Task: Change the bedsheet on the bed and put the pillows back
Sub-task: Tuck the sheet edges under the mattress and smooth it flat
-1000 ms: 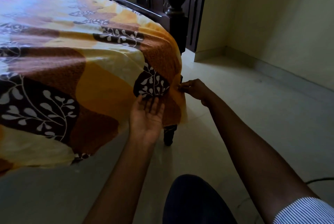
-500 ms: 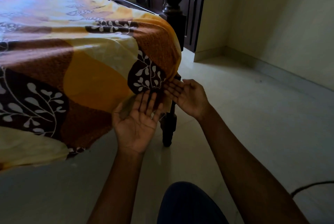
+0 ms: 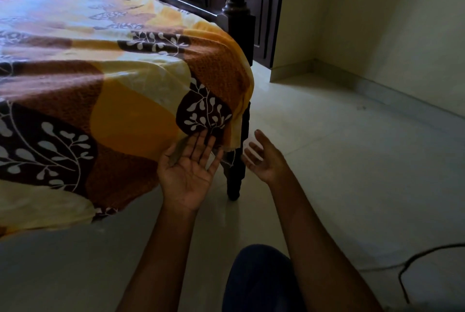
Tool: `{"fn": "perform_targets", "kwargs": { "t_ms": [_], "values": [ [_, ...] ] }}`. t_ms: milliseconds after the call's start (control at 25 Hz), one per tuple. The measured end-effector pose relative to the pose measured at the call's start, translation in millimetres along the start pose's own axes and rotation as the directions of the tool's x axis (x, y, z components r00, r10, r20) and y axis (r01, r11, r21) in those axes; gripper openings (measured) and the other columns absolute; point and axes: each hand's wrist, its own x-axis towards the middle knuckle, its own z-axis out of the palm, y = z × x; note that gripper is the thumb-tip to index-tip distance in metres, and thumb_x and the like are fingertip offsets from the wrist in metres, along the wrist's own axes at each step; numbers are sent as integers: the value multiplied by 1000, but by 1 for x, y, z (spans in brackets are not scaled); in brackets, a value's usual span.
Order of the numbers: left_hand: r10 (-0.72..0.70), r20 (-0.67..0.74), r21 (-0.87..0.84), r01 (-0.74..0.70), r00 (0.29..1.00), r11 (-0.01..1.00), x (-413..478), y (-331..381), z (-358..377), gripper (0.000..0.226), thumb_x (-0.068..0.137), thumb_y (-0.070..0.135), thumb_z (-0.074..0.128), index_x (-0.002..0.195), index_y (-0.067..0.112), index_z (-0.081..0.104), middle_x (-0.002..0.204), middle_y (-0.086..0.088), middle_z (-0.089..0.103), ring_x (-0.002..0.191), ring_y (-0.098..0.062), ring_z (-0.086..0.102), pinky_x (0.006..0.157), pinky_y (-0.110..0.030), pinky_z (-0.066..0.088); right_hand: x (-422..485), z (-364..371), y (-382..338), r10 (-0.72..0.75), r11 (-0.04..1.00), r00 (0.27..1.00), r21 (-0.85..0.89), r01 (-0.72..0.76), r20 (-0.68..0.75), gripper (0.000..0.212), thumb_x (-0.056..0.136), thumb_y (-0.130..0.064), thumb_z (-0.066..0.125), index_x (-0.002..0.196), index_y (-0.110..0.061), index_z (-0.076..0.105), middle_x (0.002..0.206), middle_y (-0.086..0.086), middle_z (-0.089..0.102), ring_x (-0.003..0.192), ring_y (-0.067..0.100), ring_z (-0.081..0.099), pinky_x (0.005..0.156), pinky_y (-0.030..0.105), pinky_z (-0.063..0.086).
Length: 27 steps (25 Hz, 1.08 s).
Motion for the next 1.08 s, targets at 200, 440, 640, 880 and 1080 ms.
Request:
{"fn": "perform_targets", "kwargs": {
  "t_ms": [200, 440, 640, 880, 1080],
  "values": [
    [7, 24, 4, -7, 1000, 1000, 2, -2, -3, 98, 36, 30, 88, 124, 8, 53, 128, -9, 60, 125, -25, 50, 97, -47, 42, 9, 15, 11, 14, 986, 992, 160, -34, 124, 14, 90, -8, 57, 103, -8, 56, 82, 10, 70, 74, 20, 70, 61, 29, 58],
    [11, 155, -99, 5, 988, 995, 3, -2, -6, 91, 49, 33, 82, 129, 4, 49, 134, -14, 53, 126, -30, 48, 101, -56, 36, -14, 26, -7, -93, 974, 966, 221, 38, 243, 21, 95, -16, 47, 103, -2, 60, 94, 12, 68, 86, 20, 66, 80, 28, 55],
    [26, 179, -84, -11, 984, 996, 5, -2, -6, 90, 54, 37, 77, 133, 6, 47, 137, -12, 51, 128, -29, 47, 102, -56, 34, -15, 74, -22, -64, 931, 935, 357, -69, 348, 63, 94, -51, 36, 135, -4, 43, 128, 15, 52, 119, 27, 49, 109, 35, 34],
    [33, -183, 126, -10, 983, 992, -8, -1, 4, 42, 87, 34, 46, 120, 10, 56, 124, -7, 62, 113, -23, 59, 92, -43, 50, -34, 13, 7, -72, 970, 986, 240, 34, 150, 38, 98, -27, 41, 129, -8, 51, 124, 14, 59, 110, 24, 58, 95, 33, 45],
    [170, -273, -37, -186, 947, 982, -27, -9, 14, 41, 94, 32, 38, 124, 7, 51, 117, -9, 62, 110, -23, 59, 96, -40, 45, -40, 20, 26, -33, 962, 982, 273, -19, 186, 36, 97, -28, 42, 126, -9, 54, 117, 10, 61, 103, 22, 59, 83, 31, 49]
  ]
}}
